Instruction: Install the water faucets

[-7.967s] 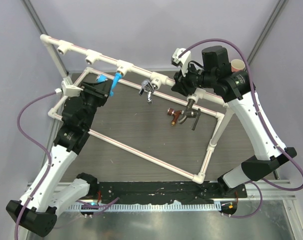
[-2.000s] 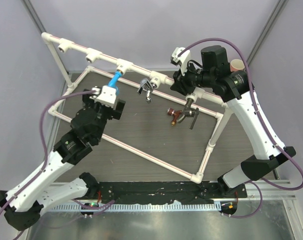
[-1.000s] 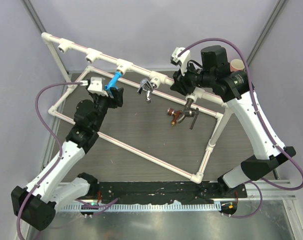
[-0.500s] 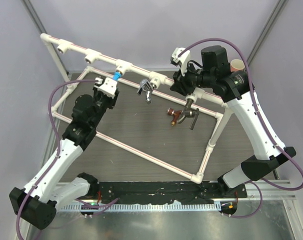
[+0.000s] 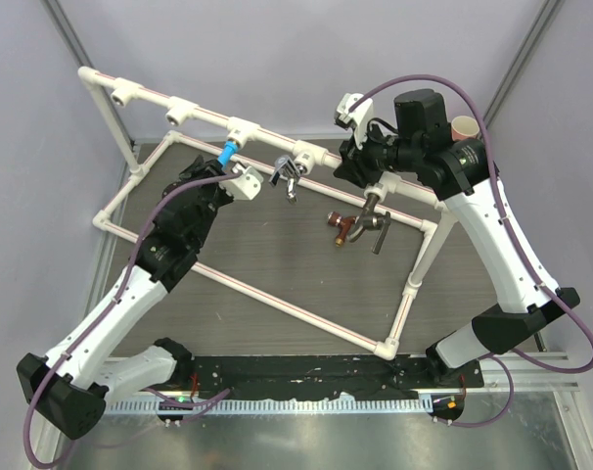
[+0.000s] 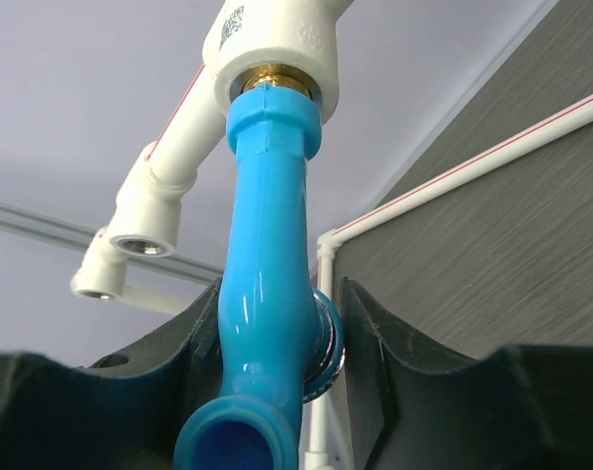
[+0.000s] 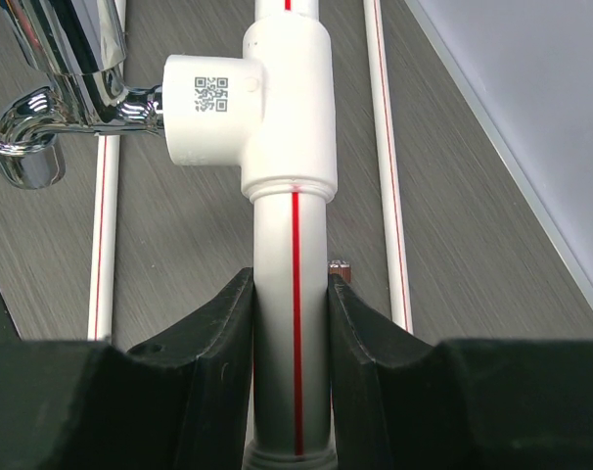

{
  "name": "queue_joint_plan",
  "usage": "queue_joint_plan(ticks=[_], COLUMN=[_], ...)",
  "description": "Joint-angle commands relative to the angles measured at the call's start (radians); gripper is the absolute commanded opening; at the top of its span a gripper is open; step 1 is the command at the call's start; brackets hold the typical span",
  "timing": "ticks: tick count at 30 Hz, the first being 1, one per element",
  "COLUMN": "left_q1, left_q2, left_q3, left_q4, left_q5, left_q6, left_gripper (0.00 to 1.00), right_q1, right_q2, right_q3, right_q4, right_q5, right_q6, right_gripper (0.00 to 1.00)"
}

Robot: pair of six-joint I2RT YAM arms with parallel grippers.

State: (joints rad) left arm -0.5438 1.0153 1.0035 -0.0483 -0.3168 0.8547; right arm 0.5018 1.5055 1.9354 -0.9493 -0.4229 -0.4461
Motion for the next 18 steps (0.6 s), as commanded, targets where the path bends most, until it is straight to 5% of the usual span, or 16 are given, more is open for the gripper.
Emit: queue_joint_plan(ticks=[1, 4, 7, 12, 18], left_q1=[-0.045, -0.051, -0.051, -0.051, -0.050], left_q2=[0.012, -0.004, -0.044, -0.167, -0.297], left_q3=[-0.011, -0.014, -0.006, -0.012, -0.042], left_q4=[0.071, 0.085, 0.077, -0.004, -0.081], left_q5=[-0.091, -0.091, -0.087, -0.019, 0.045], left_q6=[0.205, 0.152, 0.005, -0.320, -0.683], left_gripper=[0.36, 0.72, 0.90, 1.00, 1.00], right_q1=[0.004, 0.004, 0.006, 0.006, 0.006], right_q2=[0.019, 0.021, 0.024, 0.028, 0.033], right_q3=[-0.027, -0.029, -0.029, -0.027, -0.029], right_q4=[0.015, 0.015, 0.015, 0.015, 0.015], right_q5=[-0.030, -0.028, -0.028, -0.030, -0.030], right_q6=[0.027, 0.027, 0.029, 0.026, 0.027], right_gripper=[0.01, 0.01, 0.01, 0.01, 0.01])
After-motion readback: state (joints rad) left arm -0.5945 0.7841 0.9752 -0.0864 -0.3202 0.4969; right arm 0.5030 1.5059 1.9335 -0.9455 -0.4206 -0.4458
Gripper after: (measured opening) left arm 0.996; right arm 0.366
